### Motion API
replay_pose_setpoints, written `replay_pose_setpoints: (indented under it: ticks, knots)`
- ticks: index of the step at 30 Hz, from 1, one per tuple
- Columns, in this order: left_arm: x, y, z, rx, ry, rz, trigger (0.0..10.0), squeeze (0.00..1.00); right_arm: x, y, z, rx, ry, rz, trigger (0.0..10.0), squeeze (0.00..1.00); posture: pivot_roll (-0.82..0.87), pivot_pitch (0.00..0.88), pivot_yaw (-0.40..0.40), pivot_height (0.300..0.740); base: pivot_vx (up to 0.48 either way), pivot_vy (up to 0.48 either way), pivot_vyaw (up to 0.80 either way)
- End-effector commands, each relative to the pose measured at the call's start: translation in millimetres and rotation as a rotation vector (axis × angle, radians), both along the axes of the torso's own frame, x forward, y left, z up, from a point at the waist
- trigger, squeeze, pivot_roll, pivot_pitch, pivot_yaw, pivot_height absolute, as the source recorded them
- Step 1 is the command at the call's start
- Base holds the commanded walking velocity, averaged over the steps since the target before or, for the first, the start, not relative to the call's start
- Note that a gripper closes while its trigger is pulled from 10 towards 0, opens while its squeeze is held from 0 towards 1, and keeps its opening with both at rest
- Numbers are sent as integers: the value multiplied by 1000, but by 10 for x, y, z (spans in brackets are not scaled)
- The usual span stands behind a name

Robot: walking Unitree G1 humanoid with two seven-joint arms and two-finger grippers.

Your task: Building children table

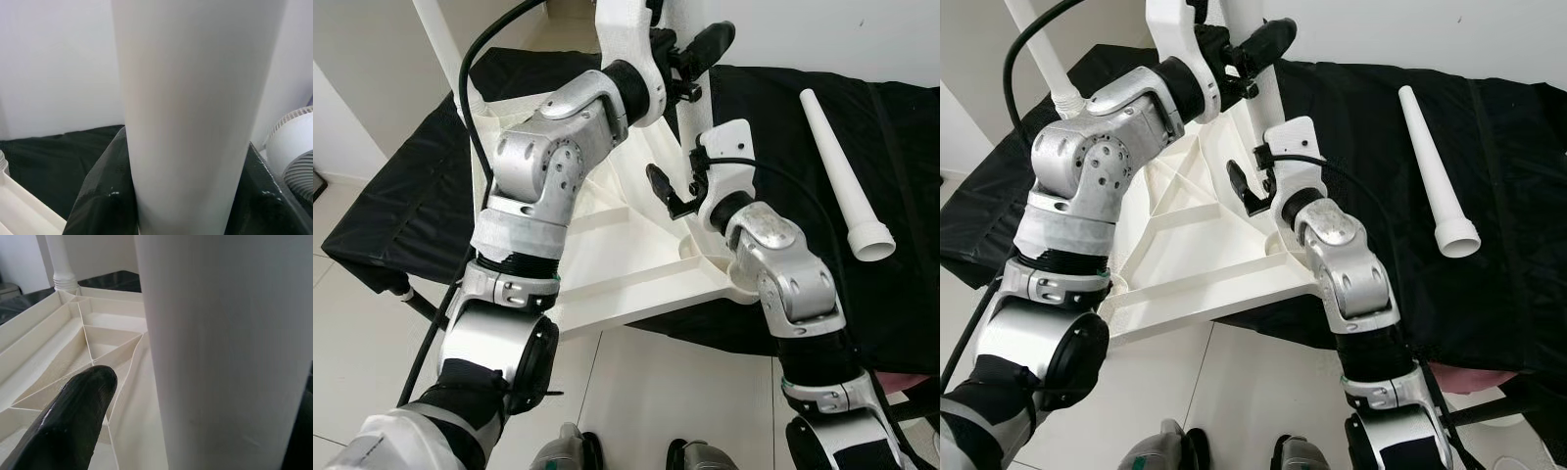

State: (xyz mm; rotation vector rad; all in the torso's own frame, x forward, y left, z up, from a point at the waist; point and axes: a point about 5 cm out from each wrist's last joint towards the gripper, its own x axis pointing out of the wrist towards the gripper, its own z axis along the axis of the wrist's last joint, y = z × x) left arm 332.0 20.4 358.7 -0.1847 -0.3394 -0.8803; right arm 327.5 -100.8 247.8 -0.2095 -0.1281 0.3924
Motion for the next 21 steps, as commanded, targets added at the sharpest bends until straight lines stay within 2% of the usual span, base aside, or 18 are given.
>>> replay_pose_setpoints:
  ticks: [1,7,21]
  knots:
    - [-54,-11,55,-2,-54,20,10000,0,20,30,-37,-9,37,-9,10000,0,-105,90,76,740,0,0,0]
    - [-101,-50,49,15,-75,23,10000,0,44,13,-11,-24,49,-31,10000,0,-103,94,76,740,0,0,0]
    - [-107,-100,25,27,-73,19,10000,0,55,52,129,-76,-53,-7,10000,0,-99,109,79,740,0,0,0]
